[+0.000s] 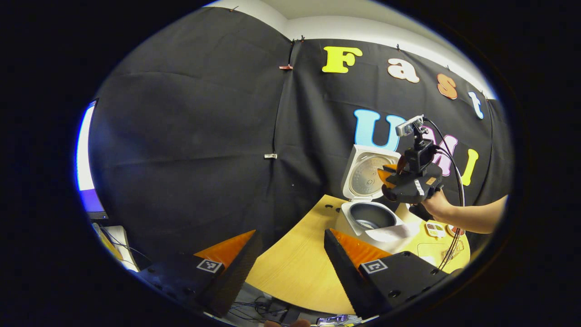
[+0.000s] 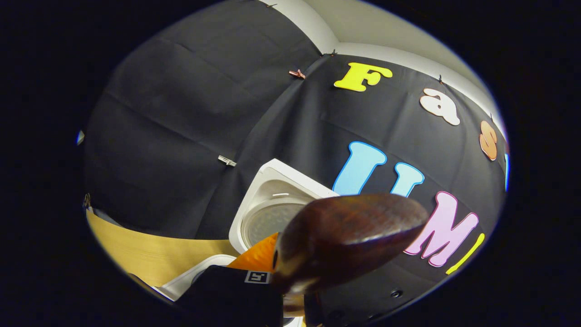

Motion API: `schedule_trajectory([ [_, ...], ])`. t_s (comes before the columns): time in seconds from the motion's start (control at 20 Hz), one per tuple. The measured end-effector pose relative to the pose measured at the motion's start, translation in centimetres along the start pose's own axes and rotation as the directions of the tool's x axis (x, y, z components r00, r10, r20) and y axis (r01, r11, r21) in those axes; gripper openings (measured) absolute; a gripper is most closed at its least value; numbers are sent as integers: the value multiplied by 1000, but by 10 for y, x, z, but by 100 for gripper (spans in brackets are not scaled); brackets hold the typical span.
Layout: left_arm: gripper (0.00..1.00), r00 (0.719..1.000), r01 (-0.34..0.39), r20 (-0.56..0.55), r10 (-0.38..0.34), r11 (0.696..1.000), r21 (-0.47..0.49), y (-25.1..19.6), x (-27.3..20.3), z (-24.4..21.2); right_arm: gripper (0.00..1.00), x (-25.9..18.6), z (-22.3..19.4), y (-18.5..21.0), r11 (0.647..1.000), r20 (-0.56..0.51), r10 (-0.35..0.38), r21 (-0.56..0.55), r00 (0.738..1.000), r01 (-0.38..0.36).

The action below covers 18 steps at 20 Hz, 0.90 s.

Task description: Close the left gripper, press the button to open the rice cooker; take a wooden spoon from the chopstick holder with the right hand, scoop a spoonful of rice and pour it into the rice cooker, then put the wooden spoon back into the chopstick holder.

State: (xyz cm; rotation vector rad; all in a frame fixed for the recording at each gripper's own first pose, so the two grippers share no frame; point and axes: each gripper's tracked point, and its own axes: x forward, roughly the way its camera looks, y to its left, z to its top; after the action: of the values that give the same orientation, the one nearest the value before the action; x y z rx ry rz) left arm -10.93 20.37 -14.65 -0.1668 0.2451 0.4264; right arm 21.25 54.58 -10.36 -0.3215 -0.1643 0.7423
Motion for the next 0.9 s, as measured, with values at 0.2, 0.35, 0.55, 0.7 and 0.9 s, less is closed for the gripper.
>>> schedule_trajectory([
  [0.2, 95, 1000, 2, 4, -2, 1000, 0, -2, -6, 1, 18, -1, 0, -4, 1000, -10, -21, -3, 1000, 21],
  [0.35, 95, 1000, 4, 6, -4, 1000, 5, -2, -8, 0, 18, -8, 8, -21, 996, 13, -62, -70, 998, 63],
  [0.55, 95, 1000, 7, 12, -7, 1000, 2, -3, -11, 2, 19, -12, 16, -26, 986, 52, -76, -142, 996, 82],
  [0.7, 95, 1000, 11, 13, -11, 1000, 9, -5, -13, 0, 31, -13, 16, -20, 990, 60, -50, -126, 997, 57],
  [0.9, 95, 1000, 11, 15, -11, 1000, 17, -5, -15, 2, 31, -18, 4, -18, 999, 7, -19, 40, 1000, 19],
])
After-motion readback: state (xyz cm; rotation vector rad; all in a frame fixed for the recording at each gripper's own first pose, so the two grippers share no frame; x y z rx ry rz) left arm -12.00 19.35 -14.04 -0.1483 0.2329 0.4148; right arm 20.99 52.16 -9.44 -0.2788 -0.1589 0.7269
